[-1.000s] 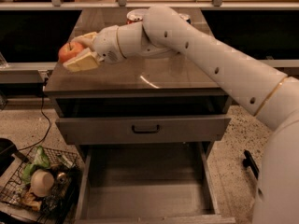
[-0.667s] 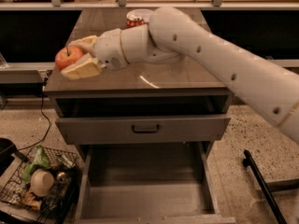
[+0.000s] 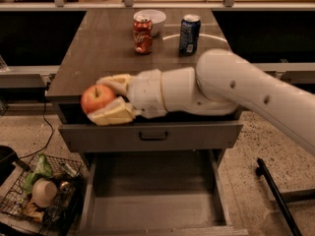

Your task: Place apple into middle drawer

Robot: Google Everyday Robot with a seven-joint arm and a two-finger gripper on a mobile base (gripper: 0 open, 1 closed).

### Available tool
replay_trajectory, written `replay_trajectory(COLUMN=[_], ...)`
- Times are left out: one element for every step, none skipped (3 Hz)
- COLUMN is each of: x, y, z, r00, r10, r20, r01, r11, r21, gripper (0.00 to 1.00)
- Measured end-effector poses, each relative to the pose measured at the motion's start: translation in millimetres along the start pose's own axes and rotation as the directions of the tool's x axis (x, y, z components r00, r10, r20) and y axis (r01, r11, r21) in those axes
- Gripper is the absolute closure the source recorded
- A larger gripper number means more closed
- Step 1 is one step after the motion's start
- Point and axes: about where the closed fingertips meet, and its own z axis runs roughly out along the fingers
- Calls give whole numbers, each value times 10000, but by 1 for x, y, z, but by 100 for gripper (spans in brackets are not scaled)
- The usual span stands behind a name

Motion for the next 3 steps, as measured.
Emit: replay_trajectory(x=[60,123,173], y=[31,47,55], z=[-38,-72,-100], r00=[9932,9753,9640], r10=[827,1811,2466], r20=[-814,-1268,-998], r01=[-740,-1512,-2027], r11=[9917,9648,9237], r21=[1052,2151,3250], gripper=[100,100,100])
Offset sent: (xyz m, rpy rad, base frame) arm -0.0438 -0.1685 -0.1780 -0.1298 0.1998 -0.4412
